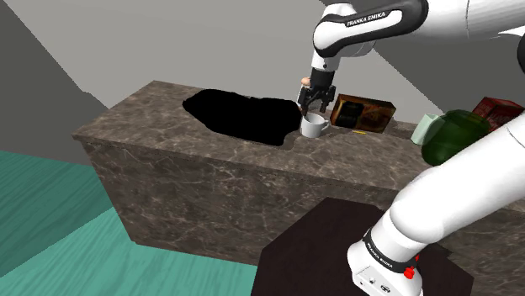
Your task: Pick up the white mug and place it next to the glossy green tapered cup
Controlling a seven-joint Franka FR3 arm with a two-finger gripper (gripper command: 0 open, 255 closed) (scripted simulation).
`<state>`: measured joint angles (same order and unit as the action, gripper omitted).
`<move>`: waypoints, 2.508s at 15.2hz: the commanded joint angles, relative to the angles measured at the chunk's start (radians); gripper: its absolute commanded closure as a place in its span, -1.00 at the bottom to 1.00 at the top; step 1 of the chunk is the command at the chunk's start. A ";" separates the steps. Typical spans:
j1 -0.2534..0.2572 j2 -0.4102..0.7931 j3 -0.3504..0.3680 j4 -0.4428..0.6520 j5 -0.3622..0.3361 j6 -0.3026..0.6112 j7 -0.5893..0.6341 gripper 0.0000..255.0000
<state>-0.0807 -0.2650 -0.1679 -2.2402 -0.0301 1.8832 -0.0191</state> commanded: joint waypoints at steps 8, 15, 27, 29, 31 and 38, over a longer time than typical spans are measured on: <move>-0.039 0.314 -0.052 0.183 -0.025 0.125 -0.066 -1.00; -0.056 0.429 -0.063 0.223 -0.022 0.199 -0.085 -1.00; -0.059 0.448 -0.064 0.196 -0.018 0.244 -0.087 1.00; -0.059 0.448 -0.064 0.196 -0.018 0.244 -0.087 1.00; -0.059 0.448 -0.064 0.196 -0.018 0.244 -0.087 1.00; -0.058 0.434 -0.064 0.206 -0.021 0.220 -0.087 1.00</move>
<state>-0.1387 0.1740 -0.2315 -2.0390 -0.0503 2.1136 -0.1054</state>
